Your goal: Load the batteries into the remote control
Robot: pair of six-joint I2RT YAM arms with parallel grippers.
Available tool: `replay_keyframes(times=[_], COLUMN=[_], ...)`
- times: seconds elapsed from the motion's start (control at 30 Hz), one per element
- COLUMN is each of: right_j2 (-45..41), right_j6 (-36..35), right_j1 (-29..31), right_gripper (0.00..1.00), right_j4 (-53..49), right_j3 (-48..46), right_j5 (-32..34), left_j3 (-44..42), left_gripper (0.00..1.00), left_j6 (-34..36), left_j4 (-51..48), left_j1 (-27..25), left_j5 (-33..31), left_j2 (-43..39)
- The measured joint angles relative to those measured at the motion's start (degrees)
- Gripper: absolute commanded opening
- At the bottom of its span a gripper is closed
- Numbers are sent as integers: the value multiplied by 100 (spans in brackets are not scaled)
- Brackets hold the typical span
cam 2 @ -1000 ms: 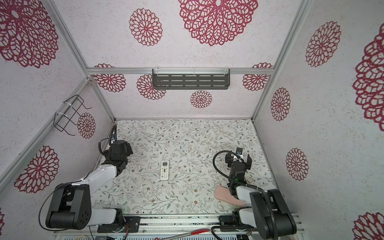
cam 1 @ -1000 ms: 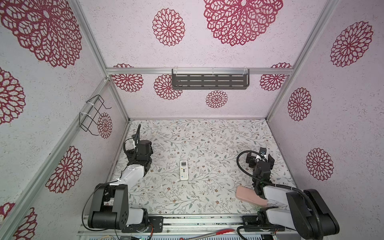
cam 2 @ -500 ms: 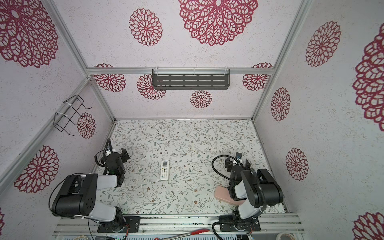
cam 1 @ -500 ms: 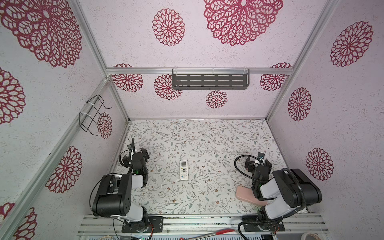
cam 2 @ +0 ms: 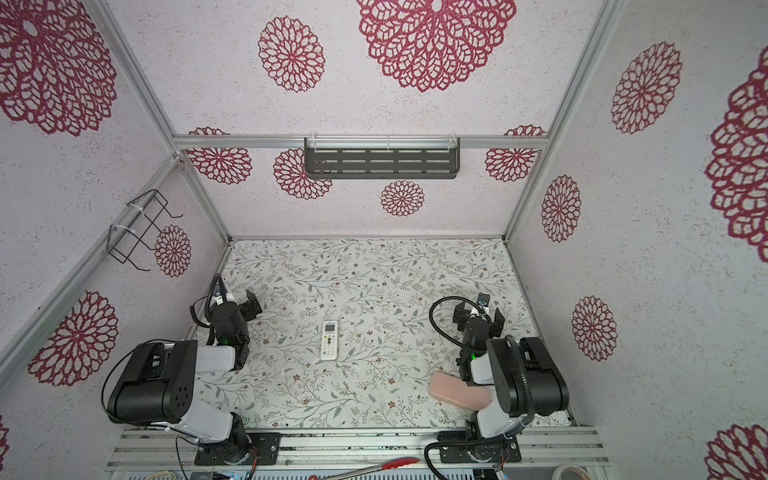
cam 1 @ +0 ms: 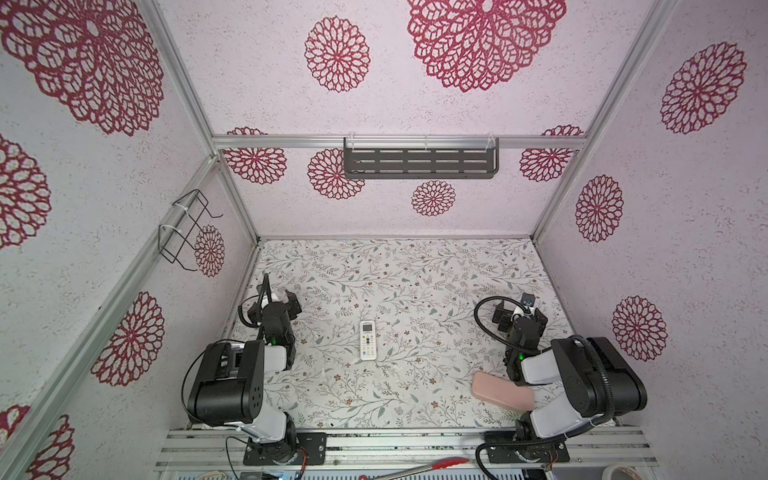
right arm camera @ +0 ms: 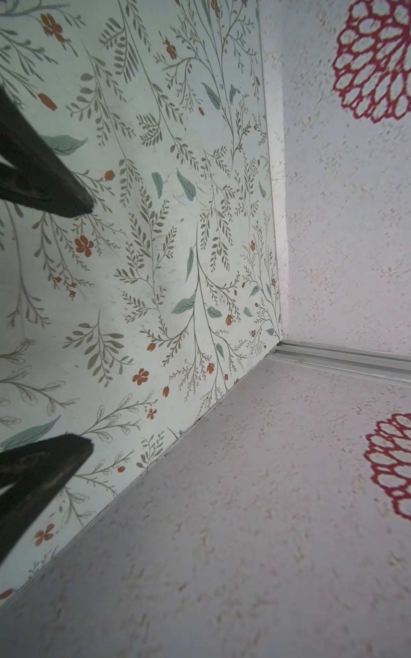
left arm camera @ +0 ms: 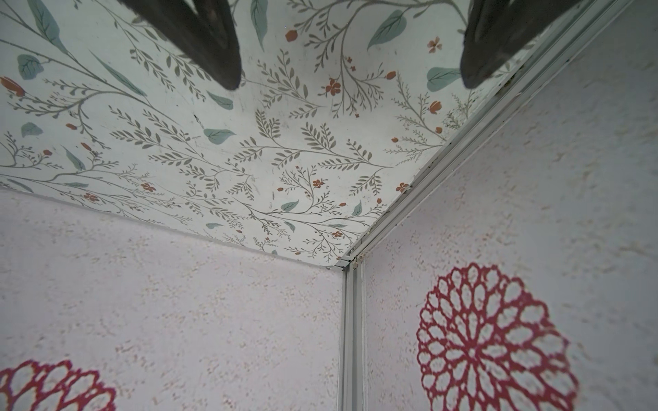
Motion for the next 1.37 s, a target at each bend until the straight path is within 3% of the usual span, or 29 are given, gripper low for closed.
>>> replay_keyframes(times=[0.27, 0.47, 0.67, 0.77, 0.93, 1.37], right_j2=[0, 42, 22, 24, 22, 11], right_j6=[4, -13, 15, 13, 37, -15], right_j1=[2, 17, -13, 2, -13, 68], right_gripper=[99, 99, 99, 99, 99, 99], right_j4=[-46, 1132, 649, 1172, 472, 271], right_j3=[-4, -846, -275, -610, -286, -129], right_j5=[0, -55, -59, -59, -48, -131], left_j3=[0, 0, 0, 0, 0, 0], left_gripper=[98, 98, 98, 97, 98, 98], left_j6=[0, 0, 0, 0, 2, 0], left_j4=[0, 0, 0, 0, 0, 2], left_j1=[11, 11, 11, 11, 11, 11], left_j5=[39, 37, 39, 37, 39, 39], left_j2=[0, 0, 0, 0, 0, 0])
